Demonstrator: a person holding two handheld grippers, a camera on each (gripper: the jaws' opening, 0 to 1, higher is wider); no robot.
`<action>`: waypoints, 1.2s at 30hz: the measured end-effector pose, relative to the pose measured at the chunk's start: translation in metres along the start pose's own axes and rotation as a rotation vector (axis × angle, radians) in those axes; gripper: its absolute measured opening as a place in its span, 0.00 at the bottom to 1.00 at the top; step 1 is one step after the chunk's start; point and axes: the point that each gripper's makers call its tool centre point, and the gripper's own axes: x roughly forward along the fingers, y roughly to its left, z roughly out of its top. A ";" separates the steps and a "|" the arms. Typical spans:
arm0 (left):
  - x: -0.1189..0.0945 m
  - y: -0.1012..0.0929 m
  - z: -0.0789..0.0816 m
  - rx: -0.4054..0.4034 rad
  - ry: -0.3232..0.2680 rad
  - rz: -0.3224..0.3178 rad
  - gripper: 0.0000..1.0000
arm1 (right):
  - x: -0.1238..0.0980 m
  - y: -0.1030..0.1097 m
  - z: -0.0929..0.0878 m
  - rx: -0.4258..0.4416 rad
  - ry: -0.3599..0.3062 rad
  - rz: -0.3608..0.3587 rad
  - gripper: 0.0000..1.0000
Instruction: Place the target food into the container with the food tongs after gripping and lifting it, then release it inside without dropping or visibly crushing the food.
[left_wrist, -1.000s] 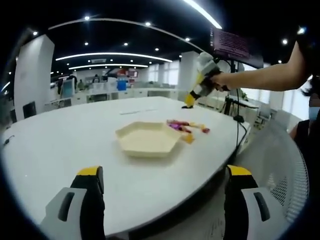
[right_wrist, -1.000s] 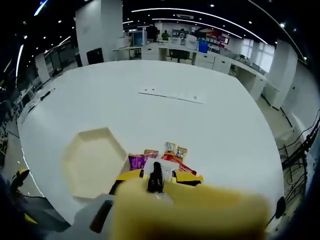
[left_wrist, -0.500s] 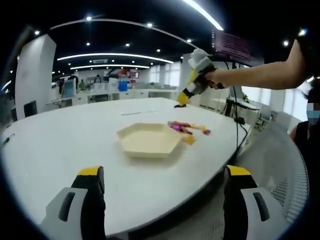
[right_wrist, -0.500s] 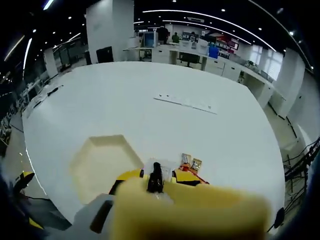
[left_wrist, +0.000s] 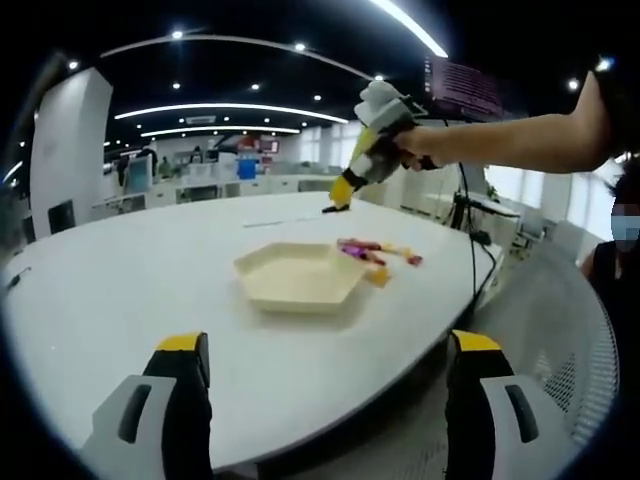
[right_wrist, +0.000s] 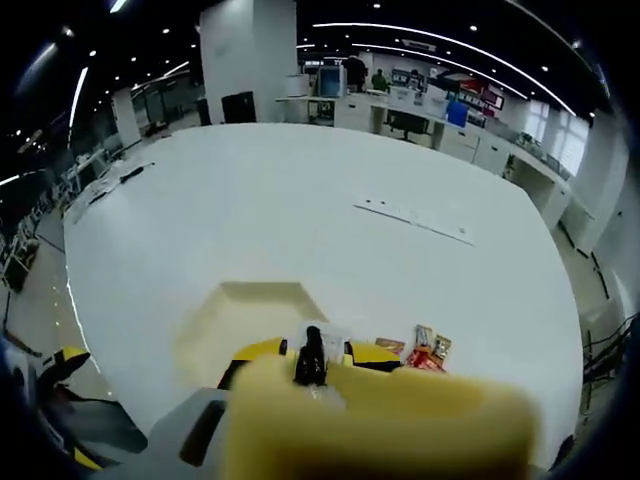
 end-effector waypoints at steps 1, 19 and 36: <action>0.000 0.000 0.000 -0.001 -0.002 0.000 0.94 | 0.002 0.004 0.002 -0.004 -0.003 0.005 0.21; 0.001 -0.002 -0.002 -0.008 0.016 -0.009 0.91 | 0.009 0.024 0.014 -0.024 -0.021 0.059 0.27; 0.001 -0.002 -0.003 -0.009 0.021 -0.004 0.90 | -0.008 -0.024 -0.036 0.038 0.027 0.012 0.28</action>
